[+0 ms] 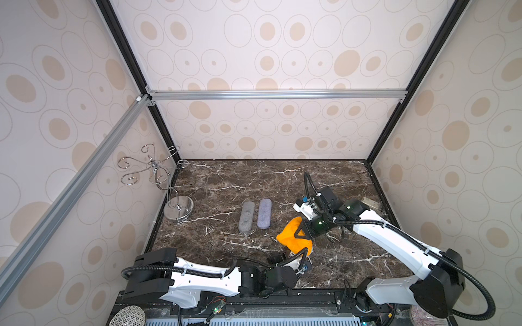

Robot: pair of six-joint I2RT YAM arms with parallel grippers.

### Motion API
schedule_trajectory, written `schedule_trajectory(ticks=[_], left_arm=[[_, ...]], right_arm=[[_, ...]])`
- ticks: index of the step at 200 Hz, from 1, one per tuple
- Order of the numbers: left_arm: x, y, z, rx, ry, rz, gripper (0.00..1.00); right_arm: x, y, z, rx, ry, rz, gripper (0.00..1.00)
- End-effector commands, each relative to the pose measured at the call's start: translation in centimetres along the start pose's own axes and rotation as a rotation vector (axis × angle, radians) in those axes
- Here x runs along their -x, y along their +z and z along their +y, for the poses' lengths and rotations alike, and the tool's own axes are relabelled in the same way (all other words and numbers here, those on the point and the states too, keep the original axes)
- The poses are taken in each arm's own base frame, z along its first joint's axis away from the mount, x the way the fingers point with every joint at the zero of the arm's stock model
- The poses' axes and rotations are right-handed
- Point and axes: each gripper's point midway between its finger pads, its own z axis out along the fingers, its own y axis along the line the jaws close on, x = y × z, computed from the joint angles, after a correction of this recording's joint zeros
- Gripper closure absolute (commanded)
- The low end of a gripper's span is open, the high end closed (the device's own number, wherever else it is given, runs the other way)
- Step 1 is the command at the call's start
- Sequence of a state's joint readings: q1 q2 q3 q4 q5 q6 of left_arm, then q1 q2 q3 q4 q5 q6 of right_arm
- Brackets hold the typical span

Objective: Wipe the eyeglass case
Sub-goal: Wipe the dirt from the eyeglass case.

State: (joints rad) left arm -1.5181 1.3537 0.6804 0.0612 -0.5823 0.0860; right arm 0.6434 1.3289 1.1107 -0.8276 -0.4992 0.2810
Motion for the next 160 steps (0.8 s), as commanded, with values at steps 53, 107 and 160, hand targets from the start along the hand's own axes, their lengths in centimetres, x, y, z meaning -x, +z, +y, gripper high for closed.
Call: schedule_trajectory(ticks=[53,107,160], left_arm=[[2.1,-1.1,1.4,0.087,0.071,-0.016,0.53],[1.9,-1.2,1.2,0.084,0.061,-0.009,0.53],[2.2,-0.7,0.5,0.067,0.051,-0.015,0.53]], right_arm=[[-2.4,1.4,-7.0,-0.346,0.087,0.135,1.0],[-1.2,0.6,-6.2,-0.309,0.046,0.099,1.0],[-0.8,1.6,1.0,0.037,-0.072,0.153,1.0]])
